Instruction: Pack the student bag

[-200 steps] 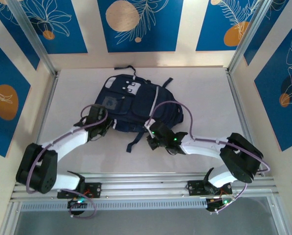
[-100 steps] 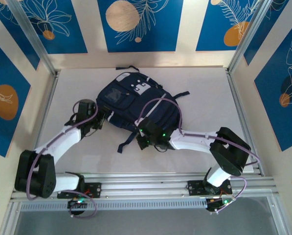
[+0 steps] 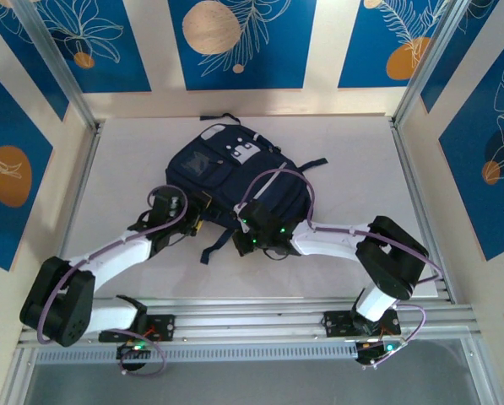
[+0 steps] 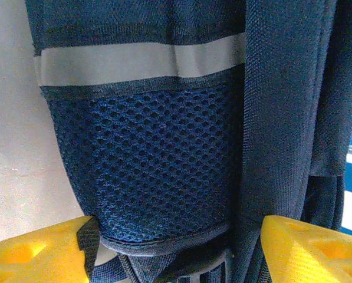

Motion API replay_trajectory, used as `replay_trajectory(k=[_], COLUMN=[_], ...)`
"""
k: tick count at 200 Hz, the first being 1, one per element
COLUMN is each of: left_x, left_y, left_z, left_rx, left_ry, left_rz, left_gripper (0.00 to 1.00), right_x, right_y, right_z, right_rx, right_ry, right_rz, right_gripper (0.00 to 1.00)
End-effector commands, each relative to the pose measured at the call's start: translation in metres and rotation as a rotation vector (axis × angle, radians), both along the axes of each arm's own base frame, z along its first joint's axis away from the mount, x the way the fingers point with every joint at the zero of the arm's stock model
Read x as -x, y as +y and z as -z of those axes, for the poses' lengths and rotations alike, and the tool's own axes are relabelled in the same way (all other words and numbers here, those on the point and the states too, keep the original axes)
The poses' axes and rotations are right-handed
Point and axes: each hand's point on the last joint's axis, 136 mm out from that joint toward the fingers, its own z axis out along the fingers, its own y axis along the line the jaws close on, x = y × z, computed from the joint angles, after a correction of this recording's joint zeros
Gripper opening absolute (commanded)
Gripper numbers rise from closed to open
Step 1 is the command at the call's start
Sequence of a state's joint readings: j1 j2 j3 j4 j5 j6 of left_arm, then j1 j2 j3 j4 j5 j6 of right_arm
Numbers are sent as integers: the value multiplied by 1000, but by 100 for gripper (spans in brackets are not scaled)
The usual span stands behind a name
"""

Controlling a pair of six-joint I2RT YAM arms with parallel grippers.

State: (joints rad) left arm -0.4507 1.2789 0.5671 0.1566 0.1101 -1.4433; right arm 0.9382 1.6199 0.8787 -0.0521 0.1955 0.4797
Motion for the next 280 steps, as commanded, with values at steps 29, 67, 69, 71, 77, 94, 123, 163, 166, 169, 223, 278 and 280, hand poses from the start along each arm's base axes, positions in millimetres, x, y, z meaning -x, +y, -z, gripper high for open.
replay_trajectory(k=[29,67,69,71,77,94,123,163,166,169,223,278,280], left_x=[-1,-6,-6,-7,-7,-8,-6,-5,-5,-5,-5,-5,-5], left_y=[-18,-18,-18,-17,-16,-12,-8,-3,-3,-3,3,9,9], left_z=[17,19,19,19,21,23,29,32,32,32,37,40,40], left_rx=[26,-16,-20,-23,-34,-55,-81,-103,-106,-107,-133,-160,-161], left_ry=[21,6,5,4,6,7,17,22,22,21,33,42,41], left_rz=[8,-5,-6,-6,-11,-20,-27,-35,-34,-36,-45,-49,-48], left_gripper=[67,47,45,44,39,30,21,18,18,18,17,16,16], right_x=[-7,-6,-5,-5,-5,-5,-6,-7,-7,-7,-2,0,0], right_y=[4,0,0,0,-3,-9,-24,-47,-49,-50,-77,-105,-106], right_z=[-12,-8,-7,-6,-5,-1,2,4,4,4,1,-8,-8], right_rx=[-65,-57,-55,-52,-42,-7,49,95,97,99,128,144,147], right_ry=[-9,1,2,3,5,6,1,-1,0,0,11,33,35], right_rz=[28,42,43,45,50,67,102,149,153,155,185,204,203], right_gripper=[0,0,0,0,0,0,0,0,0,0,0,0,0])
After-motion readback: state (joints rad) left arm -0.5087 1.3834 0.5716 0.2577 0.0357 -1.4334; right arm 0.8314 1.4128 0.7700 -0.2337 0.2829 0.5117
